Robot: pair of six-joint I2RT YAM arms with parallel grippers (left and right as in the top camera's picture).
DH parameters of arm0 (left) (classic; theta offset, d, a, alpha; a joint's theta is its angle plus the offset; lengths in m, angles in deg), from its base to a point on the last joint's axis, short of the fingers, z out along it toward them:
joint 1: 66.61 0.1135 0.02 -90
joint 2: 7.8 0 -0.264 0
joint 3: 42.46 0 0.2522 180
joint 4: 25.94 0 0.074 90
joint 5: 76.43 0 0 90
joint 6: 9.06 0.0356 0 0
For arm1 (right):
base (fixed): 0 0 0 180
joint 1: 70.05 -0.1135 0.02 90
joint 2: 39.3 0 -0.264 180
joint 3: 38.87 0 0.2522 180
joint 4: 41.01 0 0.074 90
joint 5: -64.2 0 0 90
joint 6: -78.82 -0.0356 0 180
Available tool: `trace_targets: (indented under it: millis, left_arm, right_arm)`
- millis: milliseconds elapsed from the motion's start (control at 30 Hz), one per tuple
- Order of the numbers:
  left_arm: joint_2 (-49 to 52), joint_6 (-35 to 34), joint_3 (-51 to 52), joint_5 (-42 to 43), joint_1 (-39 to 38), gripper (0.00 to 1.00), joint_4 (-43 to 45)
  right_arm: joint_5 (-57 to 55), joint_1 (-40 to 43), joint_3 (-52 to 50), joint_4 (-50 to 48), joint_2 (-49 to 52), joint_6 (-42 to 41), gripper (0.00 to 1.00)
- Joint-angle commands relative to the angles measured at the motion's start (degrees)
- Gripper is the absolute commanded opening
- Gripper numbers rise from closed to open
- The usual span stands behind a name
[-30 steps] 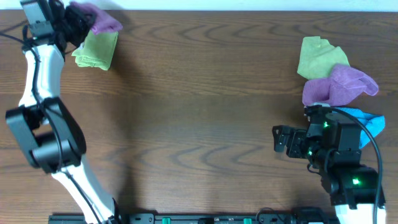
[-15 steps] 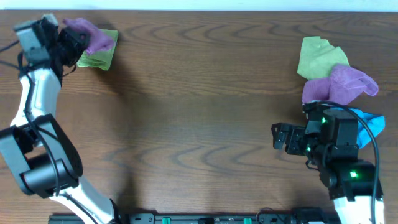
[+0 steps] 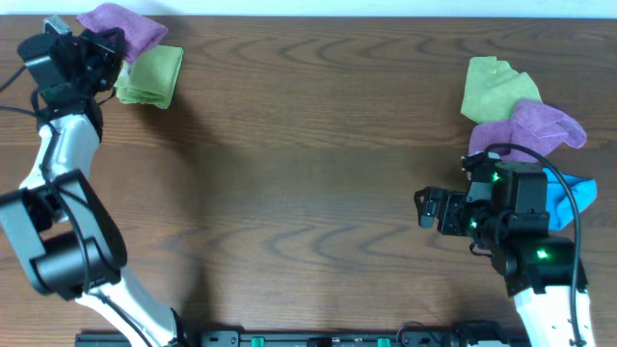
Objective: Fold the cloth
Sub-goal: 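Carry the purple bundle with the left gripper over the folded green cloth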
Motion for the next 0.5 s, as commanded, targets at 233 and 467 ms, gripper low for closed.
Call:
trace_targets:
  millis: [233,467]
  left_arm:
    - [8.63,-8.31,0.37,-3.21,-1.77,0.06,7.26]
    - [8.74,-5.53,0.37,-7.32,-1.97,0.06,6.40]
  right_arm:
    - [2.60,0.35,0.17,0.94,-0.04,-1.25,0.99]
    - [2.58,0.35,0.17,0.94,-0.04,-1.25,0.99]
